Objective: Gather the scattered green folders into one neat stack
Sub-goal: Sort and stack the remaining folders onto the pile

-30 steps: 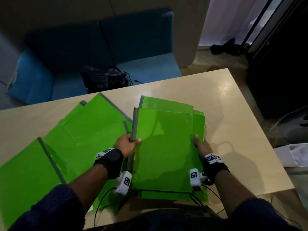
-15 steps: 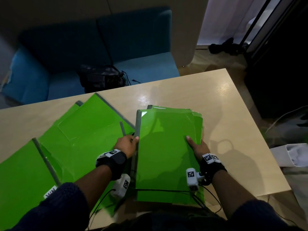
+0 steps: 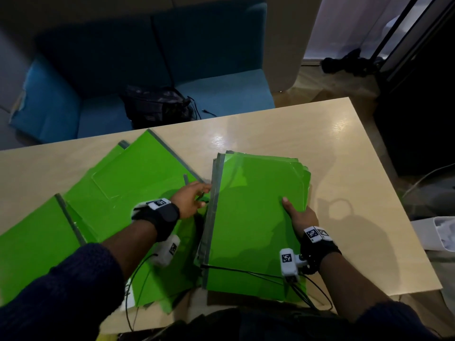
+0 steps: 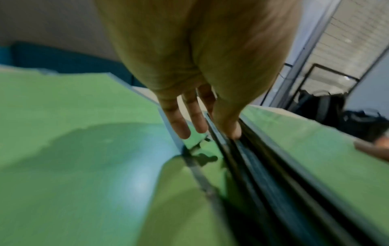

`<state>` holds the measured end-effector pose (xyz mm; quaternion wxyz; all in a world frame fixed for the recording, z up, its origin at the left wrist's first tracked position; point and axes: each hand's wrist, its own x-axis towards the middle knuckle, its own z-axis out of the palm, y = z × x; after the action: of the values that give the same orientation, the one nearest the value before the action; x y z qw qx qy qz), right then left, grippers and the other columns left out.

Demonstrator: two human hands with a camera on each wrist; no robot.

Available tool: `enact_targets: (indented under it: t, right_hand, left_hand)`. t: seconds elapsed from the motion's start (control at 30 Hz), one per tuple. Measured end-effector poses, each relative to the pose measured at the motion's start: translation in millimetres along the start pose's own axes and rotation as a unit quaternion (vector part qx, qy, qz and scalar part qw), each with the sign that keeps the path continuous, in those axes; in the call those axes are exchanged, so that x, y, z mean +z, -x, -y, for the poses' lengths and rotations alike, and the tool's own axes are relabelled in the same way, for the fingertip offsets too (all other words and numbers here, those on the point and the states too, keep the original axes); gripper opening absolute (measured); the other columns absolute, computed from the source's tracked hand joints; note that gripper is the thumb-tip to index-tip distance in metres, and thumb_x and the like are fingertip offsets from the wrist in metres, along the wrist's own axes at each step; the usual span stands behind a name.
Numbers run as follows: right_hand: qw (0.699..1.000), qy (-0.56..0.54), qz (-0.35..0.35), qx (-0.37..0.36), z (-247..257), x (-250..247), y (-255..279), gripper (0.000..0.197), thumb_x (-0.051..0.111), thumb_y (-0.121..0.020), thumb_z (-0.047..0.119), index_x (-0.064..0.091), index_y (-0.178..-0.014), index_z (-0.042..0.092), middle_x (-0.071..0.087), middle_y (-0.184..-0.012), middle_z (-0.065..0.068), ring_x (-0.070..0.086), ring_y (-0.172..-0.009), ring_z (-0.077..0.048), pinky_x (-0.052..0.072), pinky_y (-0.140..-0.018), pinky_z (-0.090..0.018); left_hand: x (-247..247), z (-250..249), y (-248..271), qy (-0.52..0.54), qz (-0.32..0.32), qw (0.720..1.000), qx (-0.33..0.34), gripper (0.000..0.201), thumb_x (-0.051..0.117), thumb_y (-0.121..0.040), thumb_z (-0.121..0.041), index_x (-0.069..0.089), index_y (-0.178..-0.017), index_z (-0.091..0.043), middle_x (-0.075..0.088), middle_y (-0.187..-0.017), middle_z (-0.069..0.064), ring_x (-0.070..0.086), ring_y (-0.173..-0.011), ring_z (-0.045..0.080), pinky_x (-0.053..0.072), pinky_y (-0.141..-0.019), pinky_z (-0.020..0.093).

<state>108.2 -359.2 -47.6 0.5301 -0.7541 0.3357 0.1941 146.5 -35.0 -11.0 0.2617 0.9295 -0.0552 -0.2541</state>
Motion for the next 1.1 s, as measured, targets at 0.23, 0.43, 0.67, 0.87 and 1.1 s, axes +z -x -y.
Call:
enact_targets:
  t: [0.23,0.43,0.67,0.87,1.1]
  right_hand:
    - [1.0,-0.003,-0.003,0.006,1,2,-4,0.072,0.07,-0.076,0.062,0.063,-0.126,0.01,0.067,-0.12,-0.015,0.062,-0.093,-0.029,0.049,-0.082,-0.036]
    - [1.0,0.014,-0.016,0.018,-2,4,-4,0.081,0.069,-0.068,0.073,0.065,-0.123,0.013,0.07,-0.114,-0.014,0.067,-0.097,-0.034,0.054,-0.089,-0.049]
    - [1.0,0.018,-0.02,0.014,-1,3,-6,0.071,0.068,-0.075,0.066,0.064,-0.122,0.012,0.07,-0.113,-0.017,0.066,-0.096,-0.034,0.053,-0.085,-0.042]
    - [0.999,0.014,-0.027,0.015,0,4,-8,0.068,0.07,-0.077,0.061,0.064,-0.122,0.01,0.069,-0.114,-0.017,0.065,-0.092,-0.032,0.053,-0.082,-0.039]
    - [0.999,-0.006,-0.023,0.023,0,4,-6,0.092,0.068,-0.053,0.078,0.067,-0.118,0.013,0.069,-0.098,-0.011,0.067,-0.088,-0.03,0.052,-0.075,-0.035]
  left_hand:
    - [-20,25,13,-0.485,0.252,0.826,0.134,0.092,0.081,-0.071,-0.029,0.027,-0.145,-0.028,0.02,-0.155,-0.001,0.018,-0.143,0.022,0.042,-0.094,0.043]
    - [-26,27,15,-0.581,0.222,0.754,0.212,0.085,0.07,-0.082,-0.04,0.023,-0.147,-0.011,0.022,-0.155,0.009,0.026,-0.138,0.028,0.024,-0.113,0.044]
    - [-73,19,14,-0.552,0.264,0.775,0.156,0.076,0.078,-0.073,-0.044,0.037,-0.134,-0.024,0.052,-0.135,-0.004,0.042,-0.125,0.019,0.026,-0.106,0.035]
    - [-143,21,-10,-0.556,0.18,0.808,0.076,0.084,0.078,-0.068,-0.052,0.036,-0.139,-0.037,0.049,-0.141,-0.015,0.042,-0.124,0.015,0.031,-0.104,0.034]
    - [-110,25,-49,-0.586,0.15,0.792,0.082,0.104,0.075,-0.08,-0.036,0.002,-0.154,-0.028,0.021,-0.159,-0.004,0.035,-0.136,0.02,0.034,-0.105,0.035]
